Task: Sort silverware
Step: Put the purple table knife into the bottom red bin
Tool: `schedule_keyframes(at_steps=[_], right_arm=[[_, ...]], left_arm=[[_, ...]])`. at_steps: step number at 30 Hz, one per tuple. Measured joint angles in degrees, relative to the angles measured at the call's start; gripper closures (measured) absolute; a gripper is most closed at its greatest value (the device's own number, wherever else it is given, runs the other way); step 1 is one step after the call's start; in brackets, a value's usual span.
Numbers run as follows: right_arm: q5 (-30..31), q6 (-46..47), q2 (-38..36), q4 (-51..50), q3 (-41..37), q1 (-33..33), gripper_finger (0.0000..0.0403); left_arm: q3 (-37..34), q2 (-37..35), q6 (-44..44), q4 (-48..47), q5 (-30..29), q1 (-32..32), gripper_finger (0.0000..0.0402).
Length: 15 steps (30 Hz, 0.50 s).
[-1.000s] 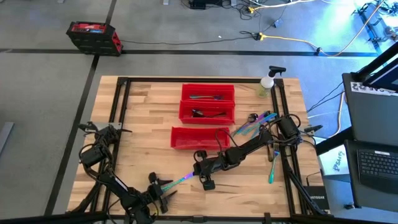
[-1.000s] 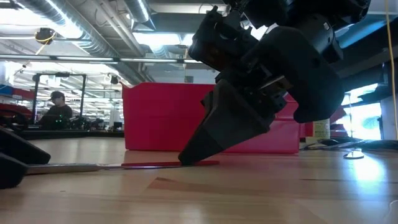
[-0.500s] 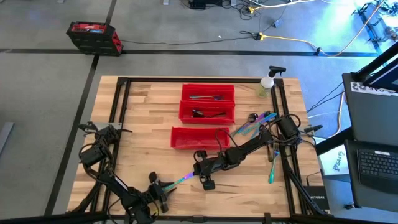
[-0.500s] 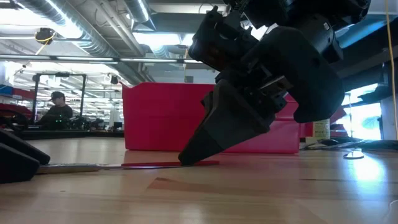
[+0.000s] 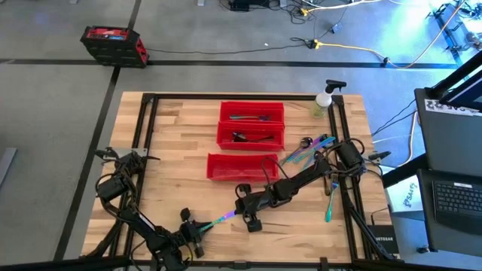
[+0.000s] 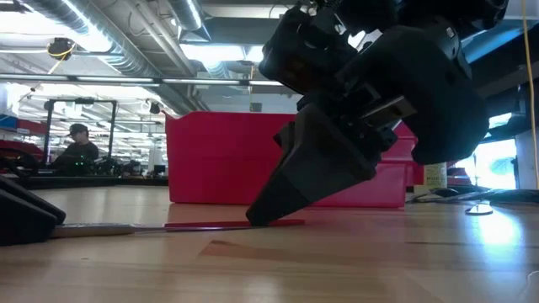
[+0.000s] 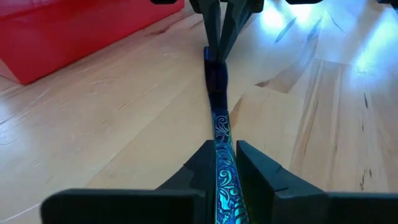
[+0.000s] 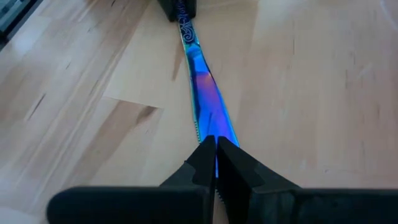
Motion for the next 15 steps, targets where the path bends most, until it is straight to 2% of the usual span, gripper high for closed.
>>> schedule_keyframes(at_steps=[9,15], right_arm=[[-1.86,-3.39,-2.39,0.22,-0.31,-0.46,0.0397],[-1.7,-4.03,-2.91,0.6,-0.22,-1.5,0.0354]], left_arm=[[0.0,0.0,-0.16,-0.04,0.05,-0.02,0.0366],[0.19,0.0,-0.22,-0.06,-0.03,-0.02,0.0369]])
